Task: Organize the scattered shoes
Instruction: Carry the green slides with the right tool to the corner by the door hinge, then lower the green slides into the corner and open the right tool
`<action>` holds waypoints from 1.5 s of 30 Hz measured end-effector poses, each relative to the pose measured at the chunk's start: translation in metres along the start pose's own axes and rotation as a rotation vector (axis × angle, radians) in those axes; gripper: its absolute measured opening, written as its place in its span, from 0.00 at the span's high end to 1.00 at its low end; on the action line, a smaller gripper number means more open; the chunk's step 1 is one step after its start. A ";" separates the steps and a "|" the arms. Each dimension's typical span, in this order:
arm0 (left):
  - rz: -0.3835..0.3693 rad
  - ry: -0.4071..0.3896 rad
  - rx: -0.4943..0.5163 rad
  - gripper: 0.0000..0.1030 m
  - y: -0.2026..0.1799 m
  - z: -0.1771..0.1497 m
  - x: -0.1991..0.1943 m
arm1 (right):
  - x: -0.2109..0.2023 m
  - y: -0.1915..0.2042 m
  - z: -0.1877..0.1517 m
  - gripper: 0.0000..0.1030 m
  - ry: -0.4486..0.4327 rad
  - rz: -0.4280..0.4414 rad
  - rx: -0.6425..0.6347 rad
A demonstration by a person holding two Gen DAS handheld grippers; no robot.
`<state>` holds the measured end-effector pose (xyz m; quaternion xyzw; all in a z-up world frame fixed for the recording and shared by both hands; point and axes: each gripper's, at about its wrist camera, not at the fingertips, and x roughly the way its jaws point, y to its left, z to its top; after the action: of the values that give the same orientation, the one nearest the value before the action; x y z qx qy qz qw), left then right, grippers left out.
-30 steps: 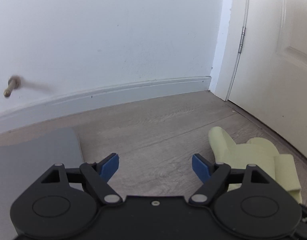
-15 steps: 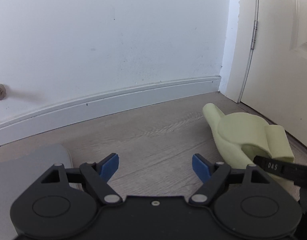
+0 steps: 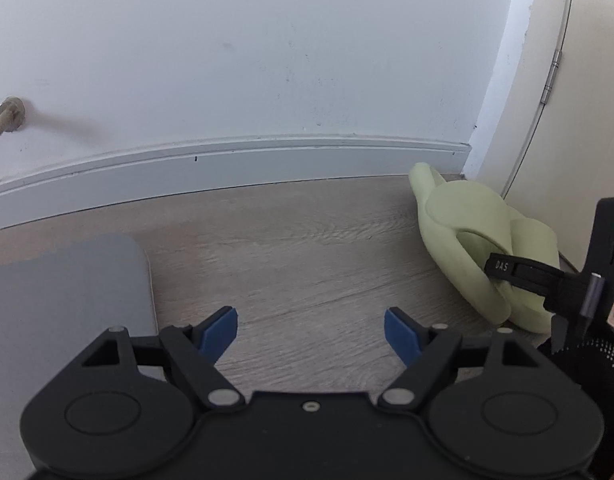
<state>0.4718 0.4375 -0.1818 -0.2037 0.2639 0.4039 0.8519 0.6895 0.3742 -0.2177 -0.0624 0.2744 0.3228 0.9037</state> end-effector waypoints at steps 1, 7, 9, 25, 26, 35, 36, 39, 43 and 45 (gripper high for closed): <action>0.006 0.004 0.002 0.21 0.000 -0.001 0.001 | 0.003 0.002 -0.001 0.65 -0.011 -0.010 -0.005; 0.010 -0.016 -0.009 0.21 -0.001 0.000 -0.004 | 0.008 0.004 -0.001 0.64 -0.029 -0.011 -0.027; 0.007 -0.017 0.003 0.21 -0.003 0.000 -0.003 | 0.008 0.001 0.002 0.62 -0.005 0.000 -0.026; -0.022 0.006 0.056 0.21 -0.018 -0.004 0.001 | -0.002 -0.016 -0.020 0.21 -0.033 0.108 -0.122; -0.024 0.005 0.056 0.21 -0.018 -0.005 0.001 | -0.003 -0.018 -0.022 0.21 -0.035 0.125 -0.111; -0.047 0.038 -0.045 0.21 -0.004 -0.003 0.007 | -0.027 -0.017 -0.021 0.17 0.014 0.202 -0.244; -0.048 0.042 -0.061 0.21 -0.001 -0.003 0.008 | -0.032 -0.015 -0.023 0.17 -0.008 0.200 -0.277; -0.054 0.047 -0.097 0.21 0.003 -0.002 0.008 | -0.043 0.001 -0.029 0.29 -0.096 0.203 -0.475; -0.062 0.051 -0.106 0.21 0.004 -0.002 0.008 | -0.034 0.040 -0.032 0.35 -0.148 0.270 -0.844; -0.061 0.050 -0.098 0.21 0.004 -0.001 0.008 | -0.028 0.054 -0.033 0.35 -0.199 0.262 -1.020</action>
<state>0.4729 0.4439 -0.1884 -0.2631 0.2590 0.3850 0.8459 0.6231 0.3921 -0.2271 -0.4279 0.0012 0.5295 0.7325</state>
